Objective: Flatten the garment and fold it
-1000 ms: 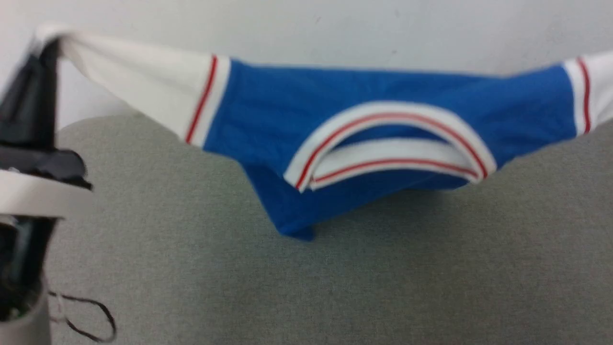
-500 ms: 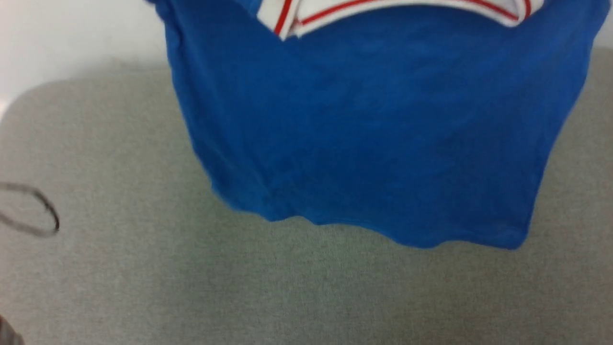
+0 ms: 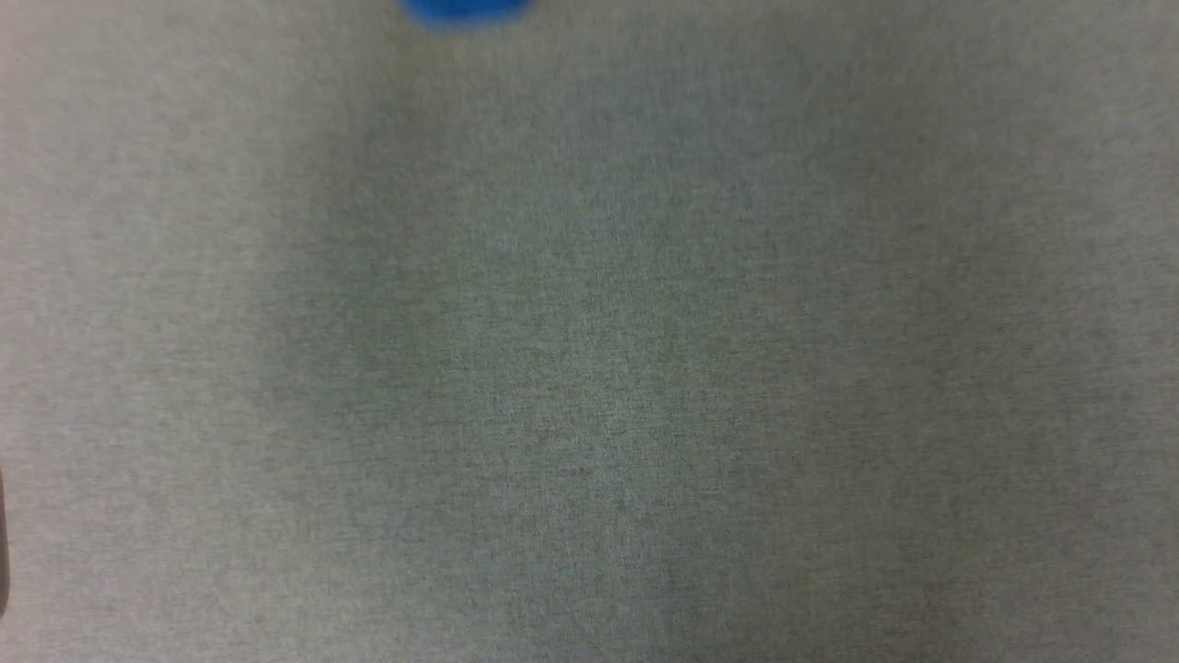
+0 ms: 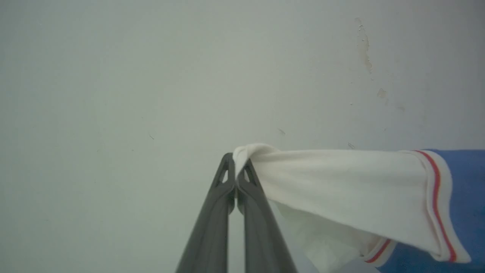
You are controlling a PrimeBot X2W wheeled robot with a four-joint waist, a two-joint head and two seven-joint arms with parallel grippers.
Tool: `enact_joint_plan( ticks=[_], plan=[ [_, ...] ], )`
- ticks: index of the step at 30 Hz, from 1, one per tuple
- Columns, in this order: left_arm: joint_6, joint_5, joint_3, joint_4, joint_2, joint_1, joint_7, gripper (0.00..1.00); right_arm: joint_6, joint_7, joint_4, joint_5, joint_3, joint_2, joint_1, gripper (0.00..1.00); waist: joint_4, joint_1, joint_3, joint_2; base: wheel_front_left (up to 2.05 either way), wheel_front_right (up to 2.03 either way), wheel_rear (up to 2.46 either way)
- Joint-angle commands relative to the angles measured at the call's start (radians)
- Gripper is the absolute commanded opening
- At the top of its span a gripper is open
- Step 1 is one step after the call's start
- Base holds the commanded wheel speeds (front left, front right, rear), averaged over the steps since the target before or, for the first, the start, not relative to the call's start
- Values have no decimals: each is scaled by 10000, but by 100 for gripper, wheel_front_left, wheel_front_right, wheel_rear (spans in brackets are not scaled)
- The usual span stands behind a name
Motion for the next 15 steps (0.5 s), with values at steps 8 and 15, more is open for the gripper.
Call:
enact_joint_plan(
  ticks=[8,15],
  plan=[
    [-133,257,-379,2047,-424,-544,-1461,0,-11,-1075,1439,25,627,656,-197,0,141,-4,984,1,0,0,0],
    [-487,228,-982,3093,-613,1771,-2042,0,-11,-1442,1622,884,1724,508,2114,0,355,-4,229,1,0,0,0]
  ],
)
